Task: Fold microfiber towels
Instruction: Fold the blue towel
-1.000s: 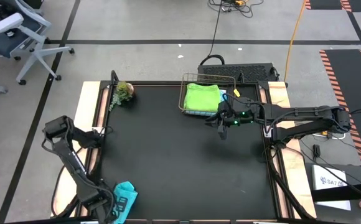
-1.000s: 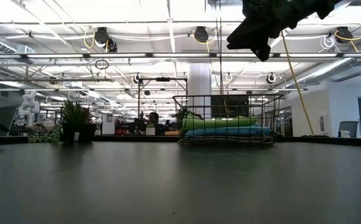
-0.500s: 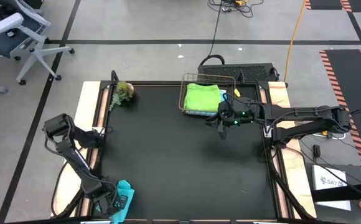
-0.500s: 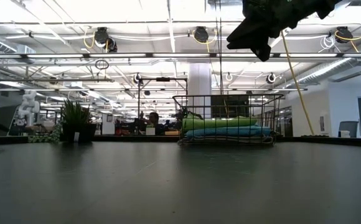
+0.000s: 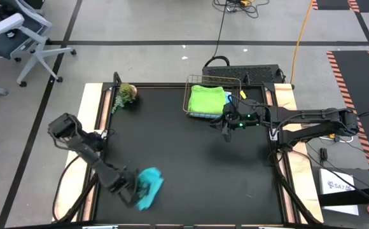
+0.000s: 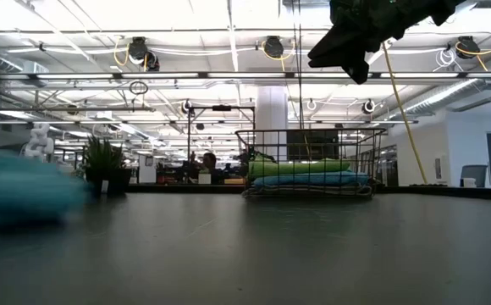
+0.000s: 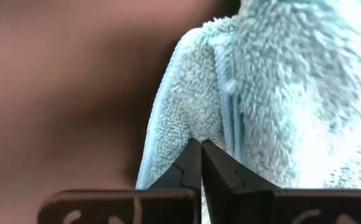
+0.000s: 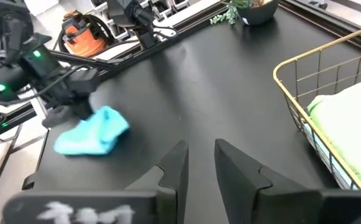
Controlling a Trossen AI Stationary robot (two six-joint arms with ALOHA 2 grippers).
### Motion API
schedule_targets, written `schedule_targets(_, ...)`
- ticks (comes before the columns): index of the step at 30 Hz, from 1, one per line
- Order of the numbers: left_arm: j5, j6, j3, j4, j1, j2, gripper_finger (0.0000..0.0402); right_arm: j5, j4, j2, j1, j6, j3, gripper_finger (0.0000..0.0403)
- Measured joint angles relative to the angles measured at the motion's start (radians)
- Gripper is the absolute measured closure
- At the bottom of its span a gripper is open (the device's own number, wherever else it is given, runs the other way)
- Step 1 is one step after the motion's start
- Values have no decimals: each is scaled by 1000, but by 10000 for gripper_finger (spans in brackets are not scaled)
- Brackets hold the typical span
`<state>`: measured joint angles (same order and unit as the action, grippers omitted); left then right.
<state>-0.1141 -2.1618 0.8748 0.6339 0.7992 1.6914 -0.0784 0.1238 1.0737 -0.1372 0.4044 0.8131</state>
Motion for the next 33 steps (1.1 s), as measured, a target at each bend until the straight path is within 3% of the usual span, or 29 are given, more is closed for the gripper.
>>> schedule_targets(4, -217, 148, -4, -13, -143, 5, 399, -6, 0, 0, 34, 5, 0, 335)
schedule_targets(8, -309, 346, -9, -107, -291, 10, 398, -29, 0, 0, 93, 45, 0, 335)
schedule_targets(14, -322, 675, -8, -364, -473, 9, 398, -19, 0, 18, 186, 59, 0, 335)
schedule_targets(19, -319, 911, -5, -618, -564, 7, 398, 56, 2, 36, 229, 82, 0, 335)
schedule_targets(27, -281, 1037, -5, -746, -612, 6, 399, 59, 3, 38, 238, 108, 0, 335)
schedule_targets(33, -261, 1208, 11, -1027, -592, -34, 400, 60, 9, 38, 237, 108, 0, 335)
